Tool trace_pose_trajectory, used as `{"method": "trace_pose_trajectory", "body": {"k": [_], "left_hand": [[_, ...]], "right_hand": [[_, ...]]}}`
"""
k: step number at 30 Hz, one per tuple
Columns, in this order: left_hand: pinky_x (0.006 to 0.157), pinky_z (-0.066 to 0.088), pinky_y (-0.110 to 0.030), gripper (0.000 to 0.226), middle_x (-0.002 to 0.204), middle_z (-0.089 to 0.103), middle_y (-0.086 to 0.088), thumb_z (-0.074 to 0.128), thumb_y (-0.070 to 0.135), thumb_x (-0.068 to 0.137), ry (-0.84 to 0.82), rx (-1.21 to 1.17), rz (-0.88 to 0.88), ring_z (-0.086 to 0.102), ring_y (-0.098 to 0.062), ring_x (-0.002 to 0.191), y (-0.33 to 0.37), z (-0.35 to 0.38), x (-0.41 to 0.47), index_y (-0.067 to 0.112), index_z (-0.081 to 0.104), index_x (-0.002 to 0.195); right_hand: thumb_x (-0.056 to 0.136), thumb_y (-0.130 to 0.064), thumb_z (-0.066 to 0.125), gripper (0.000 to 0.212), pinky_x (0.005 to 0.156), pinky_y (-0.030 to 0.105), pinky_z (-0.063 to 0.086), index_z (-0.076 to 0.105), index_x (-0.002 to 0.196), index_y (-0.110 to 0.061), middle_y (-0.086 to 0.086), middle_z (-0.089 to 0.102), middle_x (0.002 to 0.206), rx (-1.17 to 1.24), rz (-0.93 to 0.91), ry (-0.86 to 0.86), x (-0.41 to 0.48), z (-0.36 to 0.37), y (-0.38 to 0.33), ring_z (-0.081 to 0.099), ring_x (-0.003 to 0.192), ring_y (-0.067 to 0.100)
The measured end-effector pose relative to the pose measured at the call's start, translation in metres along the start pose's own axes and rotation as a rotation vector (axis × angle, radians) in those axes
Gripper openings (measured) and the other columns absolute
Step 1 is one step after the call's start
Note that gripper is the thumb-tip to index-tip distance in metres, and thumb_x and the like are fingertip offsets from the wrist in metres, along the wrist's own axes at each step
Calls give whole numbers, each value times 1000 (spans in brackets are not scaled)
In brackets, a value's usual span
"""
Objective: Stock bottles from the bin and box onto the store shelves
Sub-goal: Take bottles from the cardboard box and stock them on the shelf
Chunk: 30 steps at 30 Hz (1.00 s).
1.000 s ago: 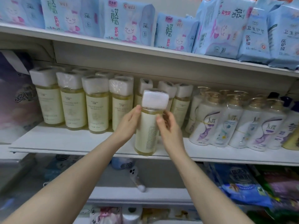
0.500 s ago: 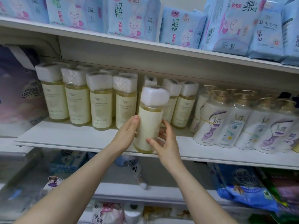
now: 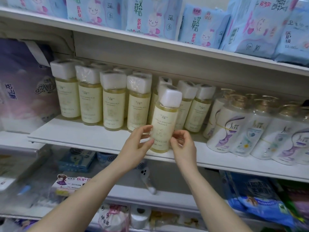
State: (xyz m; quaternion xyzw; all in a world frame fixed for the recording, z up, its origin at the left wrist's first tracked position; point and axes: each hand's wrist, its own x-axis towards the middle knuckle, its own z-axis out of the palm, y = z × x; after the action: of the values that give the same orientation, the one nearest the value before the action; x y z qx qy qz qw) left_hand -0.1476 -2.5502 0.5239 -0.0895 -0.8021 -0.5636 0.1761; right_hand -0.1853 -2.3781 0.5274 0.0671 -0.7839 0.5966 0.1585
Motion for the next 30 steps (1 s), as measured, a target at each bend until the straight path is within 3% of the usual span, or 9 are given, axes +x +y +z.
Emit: {"method": "trace_pose_trajectory", "body": {"k": [3,6,9,14,18,25,28,30], "left_hand": [[99,49,-23,45,135,53,10,60,20,96,-18,31,-3,57,0,116,-4,0,1,28,46,138],[101,50,-29,49,137,51,14,59,23,96,-49,46,0,59,-2,117,-8,0,2,31,42,141],[103,49,-29,55,146,47,12,57,24,97,-103,84,7,55,-5,126,-11,-2,5,29,36,148],[113,38,-33,64,157,33,6,57,22,97,-167,245,26,38,-9,141,-17,-1,18,24,27,154],[116,31,-33,70,161,22,1,56,21,97,-193,338,41,28,-11,146,-20,2,31,19,19,156],[116,30,-32,73,162,20,3,57,21,97,-222,390,51,27,-16,147,-23,4,49,17,15,157],[114,32,-32,74,162,21,4,58,21,96,-219,404,47,37,-21,141,-26,5,54,16,16,156],[115,30,-31,75,162,21,3,59,21,95,-216,404,50,32,-17,144,-27,7,57,15,16,156]], "right_hand": [[84,-22,76,33,79,16,54,56,111,-22,-8,67,110,-1,-24,-23,-12,6,0,65,92,-5],[73,-32,85,50,83,27,56,54,111,-26,-11,66,111,-97,-38,2,-9,11,4,66,97,6],[74,-26,85,49,87,33,56,55,113,-25,-9,68,111,-150,-38,16,1,16,3,67,97,7],[83,-17,77,49,89,25,54,56,128,-17,-1,69,116,-162,-34,-26,22,27,2,68,96,8],[84,-16,76,41,89,28,55,56,120,-20,-3,69,109,-163,-26,-27,34,33,6,67,92,7],[85,-20,78,52,93,36,56,56,130,-9,5,70,117,-202,4,-3,52,40,11,68,101,16],[86,-20,76,56,94,29,53,54,135,-9,4,68,120,-234,4,-9,57,41,10,67,106,18],[86,-19,76,54,91,27,52,54,134,-10,4,69,118,-253,-2,-12,60,41,8,66,106,19]]}}
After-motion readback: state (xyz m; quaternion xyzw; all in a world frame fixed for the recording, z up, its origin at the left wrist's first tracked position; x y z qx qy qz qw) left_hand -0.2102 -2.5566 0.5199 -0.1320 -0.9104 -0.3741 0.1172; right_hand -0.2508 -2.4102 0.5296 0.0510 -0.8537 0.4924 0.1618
